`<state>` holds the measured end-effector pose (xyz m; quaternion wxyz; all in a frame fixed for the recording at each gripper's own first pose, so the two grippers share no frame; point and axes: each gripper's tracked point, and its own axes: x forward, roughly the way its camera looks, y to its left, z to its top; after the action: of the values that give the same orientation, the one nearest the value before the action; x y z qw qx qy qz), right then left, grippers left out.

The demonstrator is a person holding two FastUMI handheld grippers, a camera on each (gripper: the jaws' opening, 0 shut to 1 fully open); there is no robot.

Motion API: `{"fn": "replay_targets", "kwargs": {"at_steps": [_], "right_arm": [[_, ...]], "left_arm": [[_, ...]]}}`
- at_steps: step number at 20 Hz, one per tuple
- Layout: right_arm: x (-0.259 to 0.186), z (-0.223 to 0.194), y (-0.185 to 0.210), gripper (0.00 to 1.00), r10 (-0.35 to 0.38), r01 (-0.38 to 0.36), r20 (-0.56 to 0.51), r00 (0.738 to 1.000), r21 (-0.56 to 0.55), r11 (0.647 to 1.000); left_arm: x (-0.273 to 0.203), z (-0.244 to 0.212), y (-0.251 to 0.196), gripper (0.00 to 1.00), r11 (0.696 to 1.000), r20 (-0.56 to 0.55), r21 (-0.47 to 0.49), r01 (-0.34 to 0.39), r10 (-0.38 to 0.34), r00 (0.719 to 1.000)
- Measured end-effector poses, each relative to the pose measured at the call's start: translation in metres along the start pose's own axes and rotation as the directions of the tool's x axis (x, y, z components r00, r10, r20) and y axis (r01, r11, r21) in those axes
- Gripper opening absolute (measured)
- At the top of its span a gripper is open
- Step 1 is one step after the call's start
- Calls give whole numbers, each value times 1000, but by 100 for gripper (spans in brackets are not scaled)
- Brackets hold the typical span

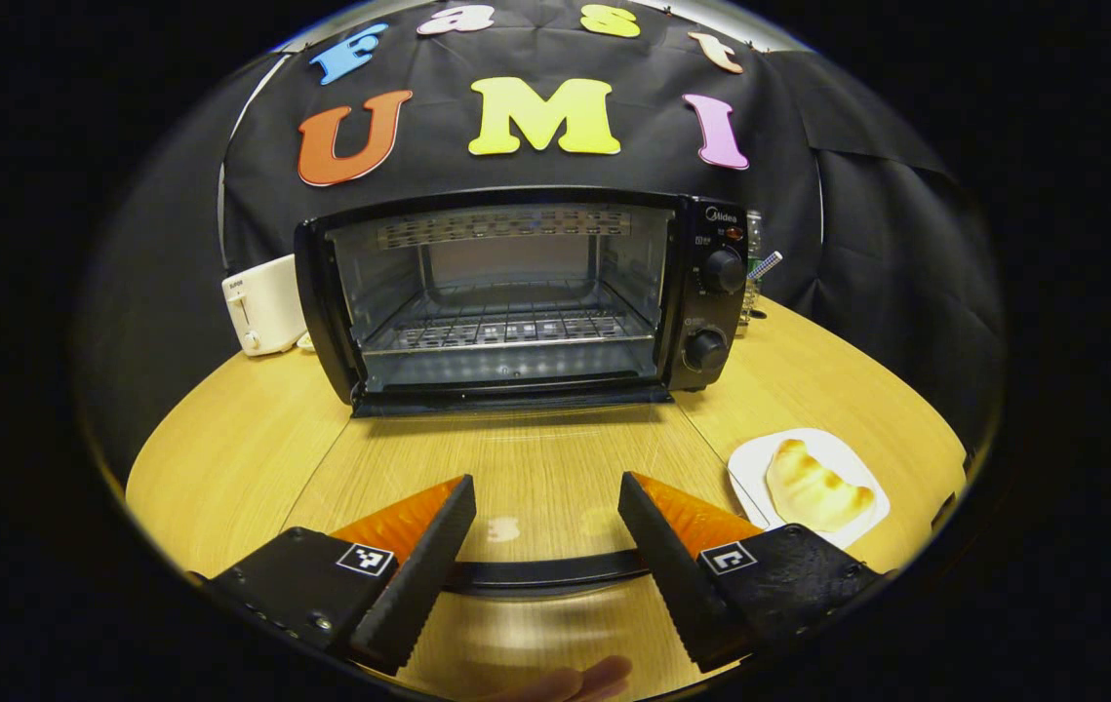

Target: Open the electric oven with the left hand, put the food in, and close the electric oven.

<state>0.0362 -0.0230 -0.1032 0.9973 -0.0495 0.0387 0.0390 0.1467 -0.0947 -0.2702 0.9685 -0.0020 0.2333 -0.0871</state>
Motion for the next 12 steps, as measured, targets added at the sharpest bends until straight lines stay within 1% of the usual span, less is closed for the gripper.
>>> {"fn": "replay_targets", "kwargs": {"at_steps": [2, 5, 8, 10, 11, 12], "right_arm": [[9, -10, 0, 97, -1, 1, -18, 1000, -9, 1000], [25, -23, 6, 97, 15, -14, -23, 1000, 41, 999], [43, -46, 14, 97, 40, -36, -69, 997, 49, 998], [55, -50, 19, 97, 63, -60, -43, 997, 52, 997], [61, -55, 20, 97, 63, -61, -40, 997, 50, 997], [67, -62, 22, 97, 63, -61, -50, 997, 42, 997]], "left_arm": [[-19, 12, 7, 96, 1000, 41, 7, -21, 21, 999], [-62, 42, 20, 96, 998, 160, 7, -55, 53, 986], [-121, 66, 34, 96, 995, 250, 12, -94, 88, 964], [-158, 80, 49, 96, 990, 299, 10, -140, 130, 945], [-174, 85, 54, 100, 988, 316, 1, -154, 146, 938], [-192, 90, 57, 95, 987, 341, -12, -159, 153, 927]]}}
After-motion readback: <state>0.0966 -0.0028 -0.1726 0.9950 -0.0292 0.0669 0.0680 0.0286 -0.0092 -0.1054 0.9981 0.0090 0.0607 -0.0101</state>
